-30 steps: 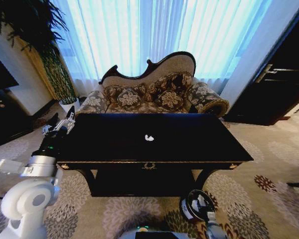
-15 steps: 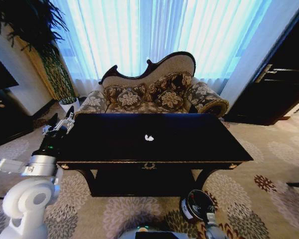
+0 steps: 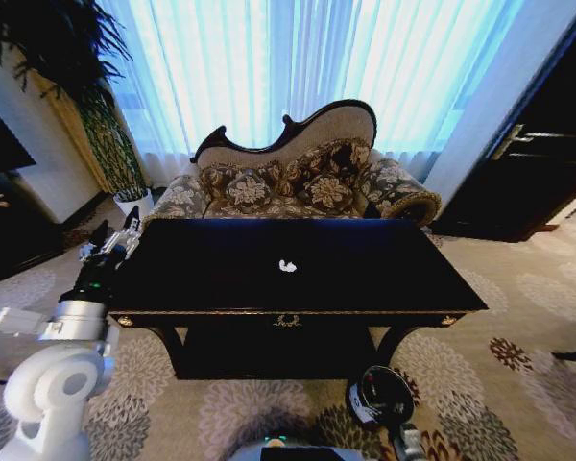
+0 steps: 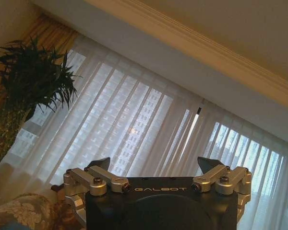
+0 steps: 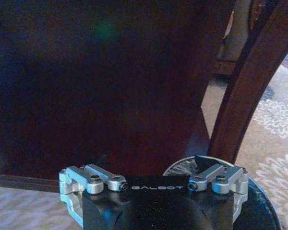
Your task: Move to the front of the table and place the trash on the table into the trash bin.
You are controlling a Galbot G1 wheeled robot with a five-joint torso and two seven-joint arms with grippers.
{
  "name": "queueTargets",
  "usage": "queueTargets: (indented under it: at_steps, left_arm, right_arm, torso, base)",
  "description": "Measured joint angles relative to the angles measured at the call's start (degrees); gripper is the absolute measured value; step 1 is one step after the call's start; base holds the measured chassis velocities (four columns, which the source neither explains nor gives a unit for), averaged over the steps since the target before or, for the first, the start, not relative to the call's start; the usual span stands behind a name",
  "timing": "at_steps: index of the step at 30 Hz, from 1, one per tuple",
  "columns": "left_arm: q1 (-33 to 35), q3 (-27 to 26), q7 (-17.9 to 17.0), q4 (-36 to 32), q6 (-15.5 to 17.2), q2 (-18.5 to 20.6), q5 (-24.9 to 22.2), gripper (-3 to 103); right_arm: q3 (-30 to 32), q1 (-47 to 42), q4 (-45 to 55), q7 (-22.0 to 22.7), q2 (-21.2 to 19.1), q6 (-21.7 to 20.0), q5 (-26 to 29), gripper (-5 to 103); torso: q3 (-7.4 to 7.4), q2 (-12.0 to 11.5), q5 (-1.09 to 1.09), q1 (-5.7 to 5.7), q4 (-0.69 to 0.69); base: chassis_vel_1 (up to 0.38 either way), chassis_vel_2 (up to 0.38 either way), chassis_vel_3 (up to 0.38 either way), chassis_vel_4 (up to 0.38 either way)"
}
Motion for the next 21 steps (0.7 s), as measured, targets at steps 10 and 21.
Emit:
queueTargets:
  at_steps: [10,21]
  left_arm:
    - [1.0,0.4,-0.1,-0.4,0.0,-0.3,1.5,100]
    - [2.4,-1.2,-0.4,-1.6,0.3,-1.4,1.9,100]
  right_arm:
    - [3.9,-15.6,26.3,2.9,-0.4,-1.1,3.3,100]
    - [9.6,-23.0,45.7,6.2,-2.6,-2.0,5.5,100]
  torso:
    - [0.0,0.0,0.01,0.0,0.0]
    - [0.0,0.0,0.01,0.0,0.0]
  base:
    - [0.0,0.0,0.0,0.0]
    - [0.0,0.0,0.0,0.0]
